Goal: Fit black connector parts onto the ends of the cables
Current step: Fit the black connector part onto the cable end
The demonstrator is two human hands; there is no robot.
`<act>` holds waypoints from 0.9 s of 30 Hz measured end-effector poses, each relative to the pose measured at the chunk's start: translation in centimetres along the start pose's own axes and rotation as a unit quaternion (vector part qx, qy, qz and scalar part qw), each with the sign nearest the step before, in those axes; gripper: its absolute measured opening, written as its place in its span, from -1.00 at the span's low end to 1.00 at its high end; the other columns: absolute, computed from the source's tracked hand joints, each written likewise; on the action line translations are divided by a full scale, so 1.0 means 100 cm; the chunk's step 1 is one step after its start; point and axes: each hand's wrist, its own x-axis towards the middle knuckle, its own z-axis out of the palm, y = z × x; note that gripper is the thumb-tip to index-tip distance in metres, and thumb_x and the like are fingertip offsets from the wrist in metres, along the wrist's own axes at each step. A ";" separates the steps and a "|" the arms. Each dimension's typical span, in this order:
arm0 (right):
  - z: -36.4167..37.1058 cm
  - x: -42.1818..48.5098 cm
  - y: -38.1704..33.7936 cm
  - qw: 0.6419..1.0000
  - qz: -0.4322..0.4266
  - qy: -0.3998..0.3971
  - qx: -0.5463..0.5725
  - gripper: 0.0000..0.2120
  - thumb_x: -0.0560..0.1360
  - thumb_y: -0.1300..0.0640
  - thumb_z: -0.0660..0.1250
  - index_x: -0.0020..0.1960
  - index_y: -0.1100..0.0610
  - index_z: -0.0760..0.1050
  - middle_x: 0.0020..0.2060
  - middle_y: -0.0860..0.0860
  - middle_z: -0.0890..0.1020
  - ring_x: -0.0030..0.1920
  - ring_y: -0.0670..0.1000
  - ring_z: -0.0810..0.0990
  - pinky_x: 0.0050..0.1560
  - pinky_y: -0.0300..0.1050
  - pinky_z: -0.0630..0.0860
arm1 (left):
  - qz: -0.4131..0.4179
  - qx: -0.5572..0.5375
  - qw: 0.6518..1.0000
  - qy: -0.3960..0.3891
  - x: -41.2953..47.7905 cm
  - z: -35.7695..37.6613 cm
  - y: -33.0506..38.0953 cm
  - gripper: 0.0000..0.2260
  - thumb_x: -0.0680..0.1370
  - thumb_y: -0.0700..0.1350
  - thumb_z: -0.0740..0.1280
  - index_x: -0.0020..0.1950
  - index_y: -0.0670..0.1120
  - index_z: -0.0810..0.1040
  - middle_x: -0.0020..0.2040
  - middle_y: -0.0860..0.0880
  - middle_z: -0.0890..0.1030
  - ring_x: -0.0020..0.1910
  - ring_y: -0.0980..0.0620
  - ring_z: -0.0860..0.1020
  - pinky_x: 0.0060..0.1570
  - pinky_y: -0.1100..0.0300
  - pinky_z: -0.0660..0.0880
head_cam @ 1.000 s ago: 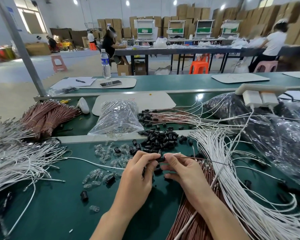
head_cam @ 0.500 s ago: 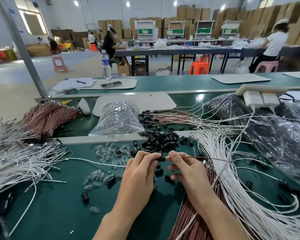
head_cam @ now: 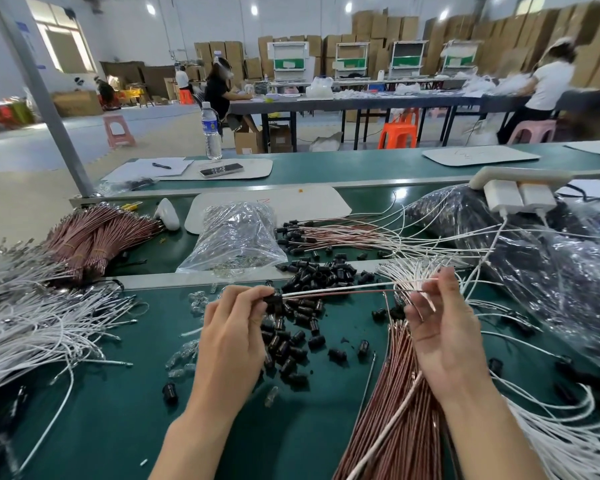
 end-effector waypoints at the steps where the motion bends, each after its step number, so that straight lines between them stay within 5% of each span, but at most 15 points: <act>1: -0.003 0.001 -0.003 1.000 -0.007 0.006 0.016 -0.81 0.47 -0.09 0.41 -0.14 0.04 0.59 -0.25 -0.07 0.65 -0.28 -0.12 0.64 -0.28 -0.30 0.61 | -0.007 0.005 1.000 0.010 0.001 -0.003 -0.003 -0.75 0.65 -0.10 0.18 0.25 -0.05 0.57 0.08 0.19 0.48 0.02 0.07 0.41 0.08 0.32 0.33; 5: -0.015 0.004 -0.012 0.993 -0.018 0.047 0.109 -0.80 0.49 -0.10 0.44 -0.20 0.00 0.66 -0.22 -0.10 0.66 -0.22 -0.16 0.65 -0.18 -0.33 0.61 | -0.038 0.041 0.998 0.041 0.003 -0.012 -0.017 -0.77 0.62 -0.26 0.27 0.24 -0.09 0.58 0.07 0.12 0.51 -0.01 -0.01 0.44 0.05 0.29 0.29; 8: -0.018 0.004 -0.014 0.977 -0.009 0.062 0.204 -0.76 0.50 -0.06 0.46 -0.24 0.07 0.71 -0.20 -0.08 0.69 -0.19 -0.17 0.67 -0.15 -0.35 0.61 | -0.059 0.050 0.995 0.056 0.002 -0.016 -0.024 -0.77 0.64 -0.16 0.21 0.23 -0.08 0.59 0.06 0.11 0.51 -0.04 0.00 0.43 0.06 0.30 0.27; 13: -0.014 0.004 -0.013 0.966 0.003 -0.017 0.260 -0.81 0.54 0.03 0.41 -0.05 0.14 0.72 -0.01 0.01 0.72 0.07 -0.10 0.70 -0.02 -0.37 0.60 | -0.127 -0.091 0.986 0.061 0.005 -0.010 -0.016 -0.72 0.67 -0.27 0.21 0.14 0.11 0.54 0.00 0.10 0.50 -0.09 0.10 0.53 -0.08 0.35 0.45; 17: 0.000 -0.004 0.005 0.984 0.079 -0.151 0.055 -0.77 0.57 -0.02 0.38 -0.08 0.13 0.68 -0.11 0.09 0.70 -0.11 -0.01 0.71 -0.12 -0.26 0.65 | -0.186 -0.170 0.966 0.057 0.005 -0.003 0.002 -0.72 0.69 -0.21 0.21 0.09 0.21 0.51 -0.08 -0.02 0.56 -0.18 0.17 0.53 -0.15 0.43 0.45; 21: 0.023 -0.021 0.031 0.922 0.154 -0.303 -0.186 -0.65 0.50 -0.16 0.44 -0.06 0.15 0.69 -0.10 0.16 0.70 -0.11 0.05 0.69 -0.12 -0.18 0.63 | -0.216 -0.216 0.951 0.037 0.000 0.007 0.013 -0.79 0.69 -0.16 0.22 0.10 0.15 0.55 -0.20 -0.08 0.60 -0.38 0.23 0.46 -0.32 0.41 0.41; 27: 0.031 -0.025 0.049 0.938 0.106 -0.219 -0.246 -0.63 0.39 -0.20 0.49 0.14 -0.10 0.68 0.10 0.06 0.73 0.04 0.08 0.72 -0.13 -0.15 0.64 | -0.180 -0.237 0.954 -0.046 -0.009 0.018 0.028 -0.79 0.67 -0.21 0.27 0.10 0.10 0.58 -0.21 0.01 0.60 -0.30 0.20 0.54 -0.24 0.39 0.44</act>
